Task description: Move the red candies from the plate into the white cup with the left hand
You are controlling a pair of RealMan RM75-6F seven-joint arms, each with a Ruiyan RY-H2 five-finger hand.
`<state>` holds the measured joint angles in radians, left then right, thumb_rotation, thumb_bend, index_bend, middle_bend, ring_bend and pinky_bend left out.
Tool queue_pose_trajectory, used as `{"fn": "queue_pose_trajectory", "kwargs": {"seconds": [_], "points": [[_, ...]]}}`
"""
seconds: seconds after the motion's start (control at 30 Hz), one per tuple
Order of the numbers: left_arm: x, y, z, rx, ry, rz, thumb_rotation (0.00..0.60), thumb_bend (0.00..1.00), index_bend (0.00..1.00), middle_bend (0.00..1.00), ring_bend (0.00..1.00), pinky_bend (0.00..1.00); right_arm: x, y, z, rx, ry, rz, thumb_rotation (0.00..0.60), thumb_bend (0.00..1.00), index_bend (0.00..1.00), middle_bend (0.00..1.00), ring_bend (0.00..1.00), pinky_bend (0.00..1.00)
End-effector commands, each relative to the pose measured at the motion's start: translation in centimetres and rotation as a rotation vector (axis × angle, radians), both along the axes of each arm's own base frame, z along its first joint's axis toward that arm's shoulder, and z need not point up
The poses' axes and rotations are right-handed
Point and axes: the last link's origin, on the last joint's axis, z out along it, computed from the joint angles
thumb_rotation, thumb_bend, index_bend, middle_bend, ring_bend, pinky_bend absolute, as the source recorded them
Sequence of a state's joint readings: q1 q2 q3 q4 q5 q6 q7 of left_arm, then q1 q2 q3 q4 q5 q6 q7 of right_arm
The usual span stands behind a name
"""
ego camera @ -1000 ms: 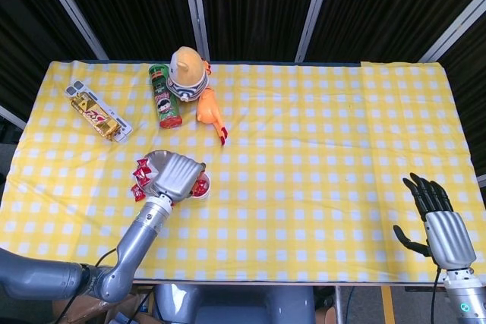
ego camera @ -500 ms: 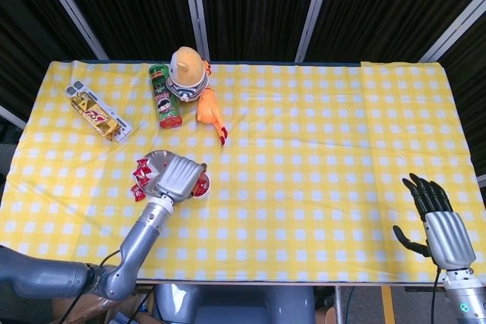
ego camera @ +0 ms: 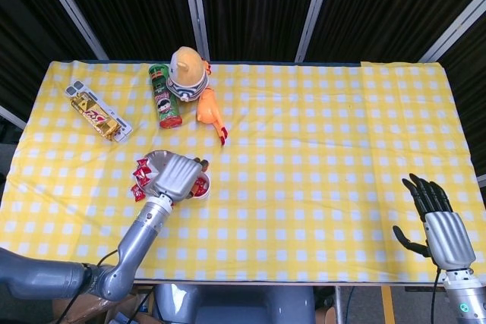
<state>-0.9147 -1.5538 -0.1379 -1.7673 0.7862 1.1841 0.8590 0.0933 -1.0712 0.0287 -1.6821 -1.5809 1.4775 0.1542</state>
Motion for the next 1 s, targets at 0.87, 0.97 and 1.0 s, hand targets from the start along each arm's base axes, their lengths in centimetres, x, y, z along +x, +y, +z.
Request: {"fn": "queue_pose_trajectory", "kwargs": {"seconds": [0.87, 0.97, 1.0], "points": [[-7.6, -1.9, 4.6, -0.048, 0.159, 0.001, 0.6, 0.28, 0.32, 0.88, 0.87, 0.92, 0.0, 0.0, -0.1, -0.003, 0.011, 0.002, 0.6, 0.39, 0.0, 0.0, 0.0, 0.0], [-8.0, -2.1, 4.4, -0.059, 0.188, -0.019, 0.6, 0.28, 0.32, 0.88, 0.87, 0.92, 0.0, 0.1, -0.1, -0.002, 0.011, 0.003, 0.6, 0.39, 0.0, 0.0, 0.0, 0.0], [-8.1, -2.2, 4.2, -0.062, 0.194, -0.024, 0.6, 0.28, 0.32, 0.88, 0.88, 0.92, 0.0, 0.1, -0.1, -0.002, 0.011, 0.004, 0.6, 0.39, 0.0, 0.0, 0.0, 0.0]]}}
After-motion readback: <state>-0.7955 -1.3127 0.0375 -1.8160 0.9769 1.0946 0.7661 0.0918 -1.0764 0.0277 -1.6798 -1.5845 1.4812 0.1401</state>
